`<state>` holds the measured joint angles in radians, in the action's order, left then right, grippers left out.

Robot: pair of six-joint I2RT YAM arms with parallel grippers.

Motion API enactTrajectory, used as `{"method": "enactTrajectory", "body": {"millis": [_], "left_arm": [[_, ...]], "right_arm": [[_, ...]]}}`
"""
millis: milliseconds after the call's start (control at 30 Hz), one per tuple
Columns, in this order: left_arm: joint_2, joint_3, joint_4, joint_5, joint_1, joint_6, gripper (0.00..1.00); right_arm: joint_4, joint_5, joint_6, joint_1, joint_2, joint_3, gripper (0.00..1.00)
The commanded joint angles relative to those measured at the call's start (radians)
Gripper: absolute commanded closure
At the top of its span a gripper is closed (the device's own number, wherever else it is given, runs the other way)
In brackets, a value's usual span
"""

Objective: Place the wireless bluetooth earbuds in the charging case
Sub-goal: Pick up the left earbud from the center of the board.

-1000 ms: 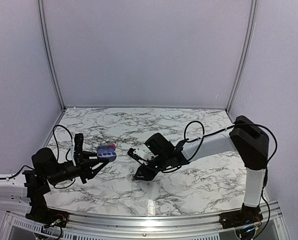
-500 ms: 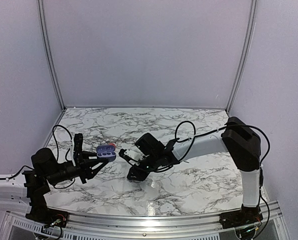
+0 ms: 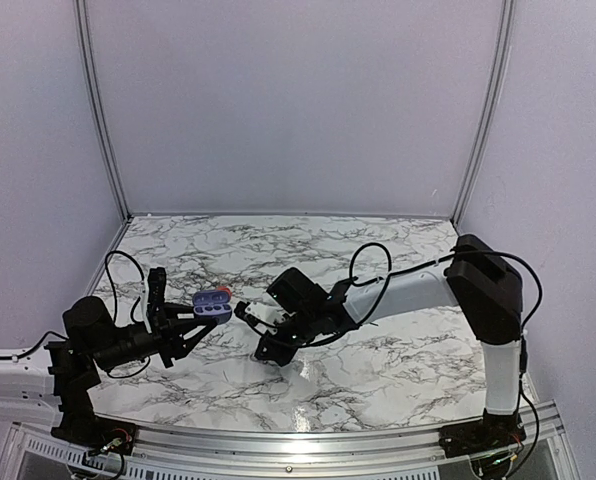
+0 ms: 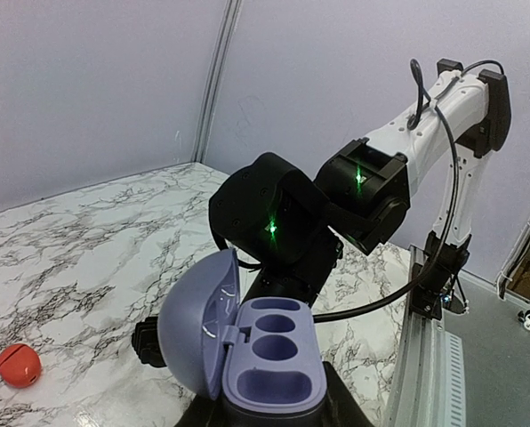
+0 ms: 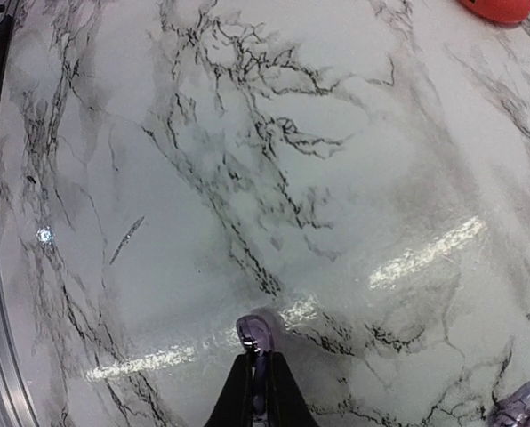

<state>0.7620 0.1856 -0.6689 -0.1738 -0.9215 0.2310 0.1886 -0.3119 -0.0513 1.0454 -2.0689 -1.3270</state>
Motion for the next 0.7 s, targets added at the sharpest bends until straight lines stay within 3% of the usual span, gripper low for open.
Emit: {"method": "enactTrajectory", "body": {"millis": [0,300,533,667], "left_arm": [[-0.016,-0.008,-0.037,0.011,0.007,-0.013,1.00],[-0.011,-0.008,-0.038,-0.002,0.007,-0.033,1.00],[0.030,0.012,-0.038,-0.191,-0.004,-0.136,1.00],[0.033,0.017,-0.037,-0.217,-0.044,-0.199,1.00]], "right_arm": [[0.025,-0.008,0.014,0.004,0.039,0.004,0.95],[-0.001,0.026,0.046,0.002,0.152,0.064,1.00],[-0.051,0.052,0.161,-0.022,0.472,0.215,1.00],[-0.023,0.045,0.220,-0.023,0.653,0.249,1.00]]}}
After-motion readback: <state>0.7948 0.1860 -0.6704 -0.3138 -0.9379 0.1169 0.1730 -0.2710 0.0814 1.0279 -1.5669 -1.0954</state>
